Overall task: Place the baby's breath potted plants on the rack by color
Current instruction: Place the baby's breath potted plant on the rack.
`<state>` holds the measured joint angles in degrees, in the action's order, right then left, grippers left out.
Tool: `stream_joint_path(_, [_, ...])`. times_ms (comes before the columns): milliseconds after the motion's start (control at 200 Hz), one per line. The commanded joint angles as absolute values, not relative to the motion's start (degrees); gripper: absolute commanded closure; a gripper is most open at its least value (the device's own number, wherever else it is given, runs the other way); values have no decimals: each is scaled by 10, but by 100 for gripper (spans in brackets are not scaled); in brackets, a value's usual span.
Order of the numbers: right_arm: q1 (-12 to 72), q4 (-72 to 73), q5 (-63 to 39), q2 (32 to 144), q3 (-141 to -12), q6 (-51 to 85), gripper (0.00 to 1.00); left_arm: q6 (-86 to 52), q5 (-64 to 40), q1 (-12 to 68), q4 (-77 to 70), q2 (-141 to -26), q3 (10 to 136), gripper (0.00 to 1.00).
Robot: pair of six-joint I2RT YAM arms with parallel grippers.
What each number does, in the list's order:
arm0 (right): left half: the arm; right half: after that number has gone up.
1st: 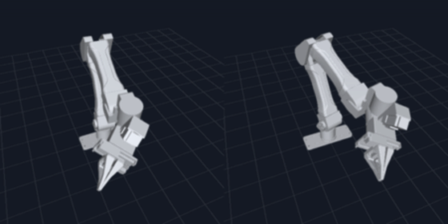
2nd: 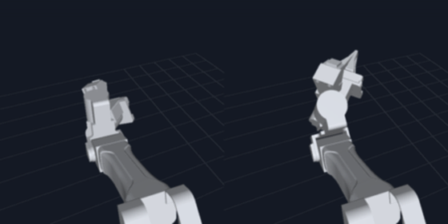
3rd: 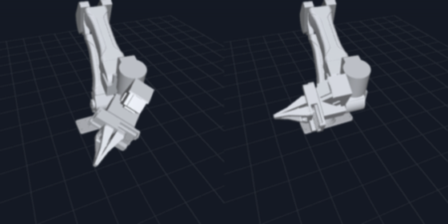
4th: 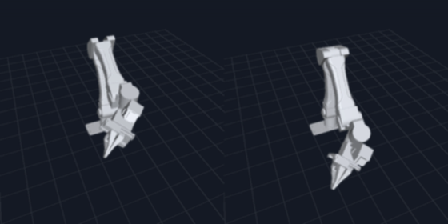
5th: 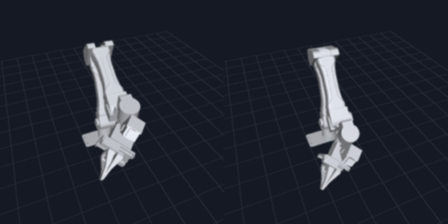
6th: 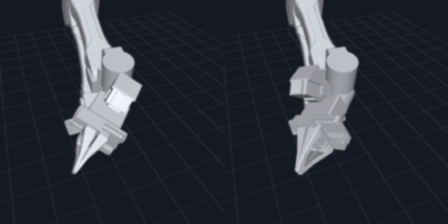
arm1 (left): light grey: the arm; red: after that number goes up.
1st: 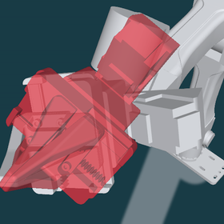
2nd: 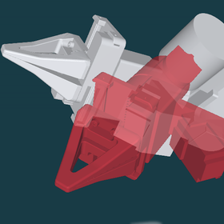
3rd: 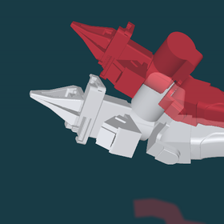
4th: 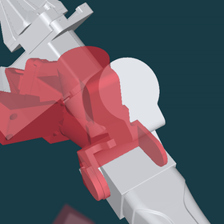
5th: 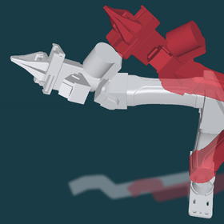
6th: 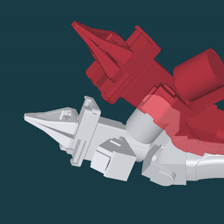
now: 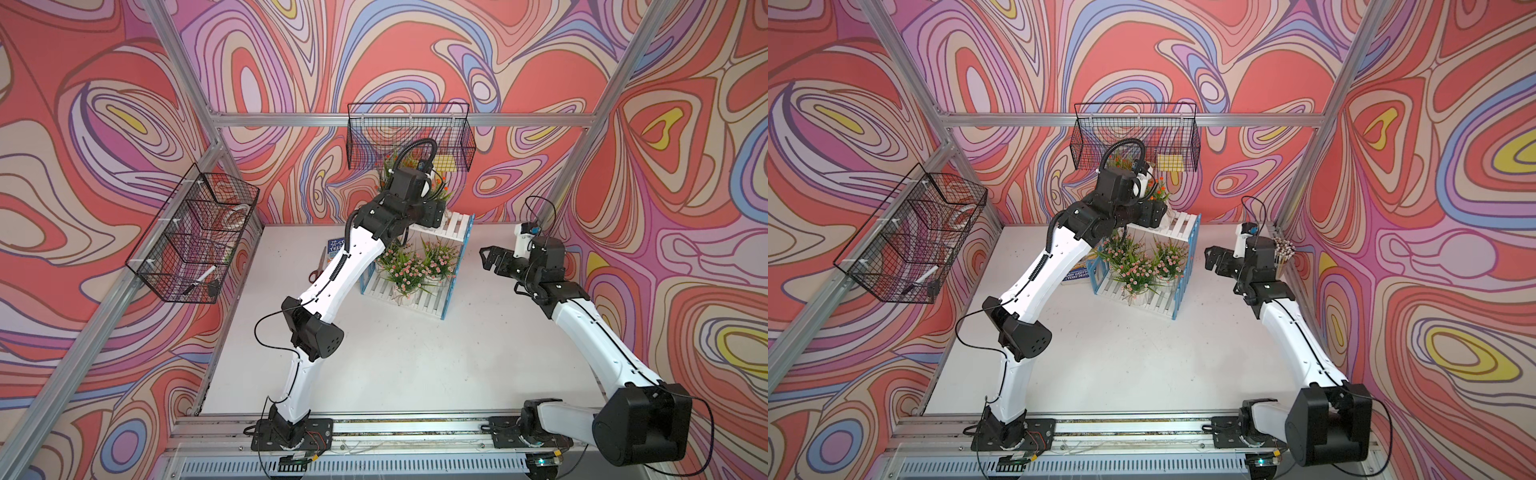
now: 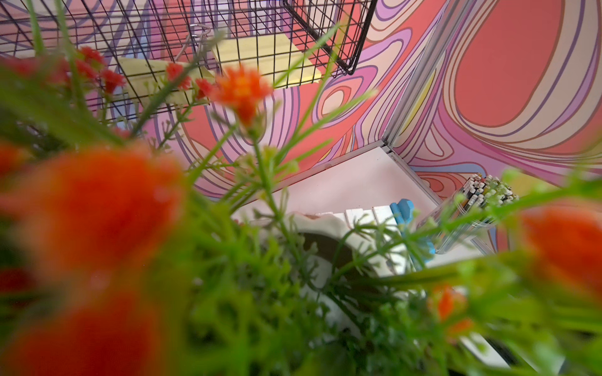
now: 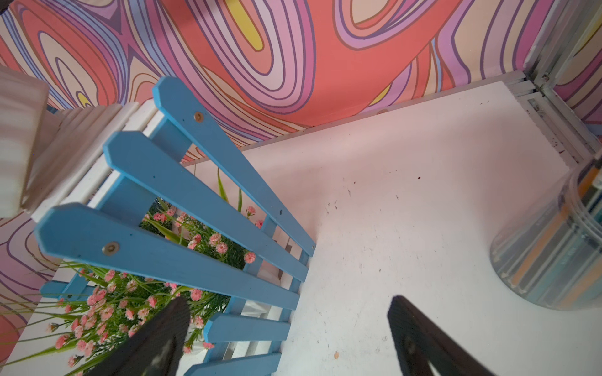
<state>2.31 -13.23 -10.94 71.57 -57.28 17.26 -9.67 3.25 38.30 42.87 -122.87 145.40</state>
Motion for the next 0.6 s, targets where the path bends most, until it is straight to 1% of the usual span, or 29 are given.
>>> stream_joint_path(0, [21,-120,-115,707,-564,171,2,-91,33,386,384,-1243,1473,24])
stream_joint_path(451, [21,-113,-118,703,-559,163,2,-102,29,386,307,-1246,1431,21])
stream_joint_path(596, [21,-113,-119,701,-557,163,2,-100,22,386,305,-1249,1435,21])
